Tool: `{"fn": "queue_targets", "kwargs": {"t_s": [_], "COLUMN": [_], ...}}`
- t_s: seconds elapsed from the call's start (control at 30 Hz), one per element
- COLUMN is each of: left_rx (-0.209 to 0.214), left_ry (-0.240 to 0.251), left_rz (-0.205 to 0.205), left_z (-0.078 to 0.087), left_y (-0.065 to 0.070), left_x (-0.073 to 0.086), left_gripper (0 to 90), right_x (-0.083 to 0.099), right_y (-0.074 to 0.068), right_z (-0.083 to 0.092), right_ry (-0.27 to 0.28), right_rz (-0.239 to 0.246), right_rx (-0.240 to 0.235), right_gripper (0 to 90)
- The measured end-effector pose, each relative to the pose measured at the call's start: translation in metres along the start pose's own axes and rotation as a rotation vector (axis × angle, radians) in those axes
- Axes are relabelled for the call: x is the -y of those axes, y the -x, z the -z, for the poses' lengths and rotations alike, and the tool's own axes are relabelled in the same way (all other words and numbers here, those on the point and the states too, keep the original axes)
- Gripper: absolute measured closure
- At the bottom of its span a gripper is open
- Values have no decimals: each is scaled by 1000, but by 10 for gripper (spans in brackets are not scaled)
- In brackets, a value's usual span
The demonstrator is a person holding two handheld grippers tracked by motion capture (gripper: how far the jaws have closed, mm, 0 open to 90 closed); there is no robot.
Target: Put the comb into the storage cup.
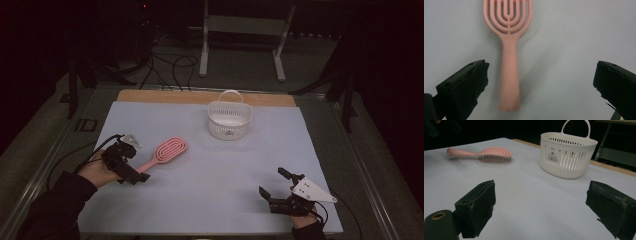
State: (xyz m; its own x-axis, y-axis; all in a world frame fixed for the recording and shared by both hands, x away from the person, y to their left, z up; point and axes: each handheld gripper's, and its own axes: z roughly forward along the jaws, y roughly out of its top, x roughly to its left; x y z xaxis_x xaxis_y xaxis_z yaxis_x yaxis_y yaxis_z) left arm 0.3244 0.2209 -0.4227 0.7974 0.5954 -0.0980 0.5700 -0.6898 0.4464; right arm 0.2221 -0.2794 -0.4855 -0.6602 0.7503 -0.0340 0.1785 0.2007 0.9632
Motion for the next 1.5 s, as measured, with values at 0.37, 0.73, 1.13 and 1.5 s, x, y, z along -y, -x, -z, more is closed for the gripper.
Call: {"fn": "queue_targets", "kwargs": {"t_s": [0.37, 0.73, 1.13, 1.5], "left_rx": [1, 4, 7, 6], "left_ry": [-15, -39, -84, -131], "left_rz": [-45, -81, -107, -91], "left_z": [-9, -24, -39, -53], "left_y": [0, -7, -15, -28], "left_x": [-12, -21, -25, -25], "left_gripper": [0, 0, 30, 73], "right_x": [0, 0, 0, 0], "right_y": [0, -1, 0, 0], "right_z": [0, 0, 0, 0], "right_ry": [0, -3, -2, -2], "right_rz": [2, 1, 2, 3], "right_rx": [-2, -6, -10, -9], "right_gripper": [86, 86, 86, 86]}}
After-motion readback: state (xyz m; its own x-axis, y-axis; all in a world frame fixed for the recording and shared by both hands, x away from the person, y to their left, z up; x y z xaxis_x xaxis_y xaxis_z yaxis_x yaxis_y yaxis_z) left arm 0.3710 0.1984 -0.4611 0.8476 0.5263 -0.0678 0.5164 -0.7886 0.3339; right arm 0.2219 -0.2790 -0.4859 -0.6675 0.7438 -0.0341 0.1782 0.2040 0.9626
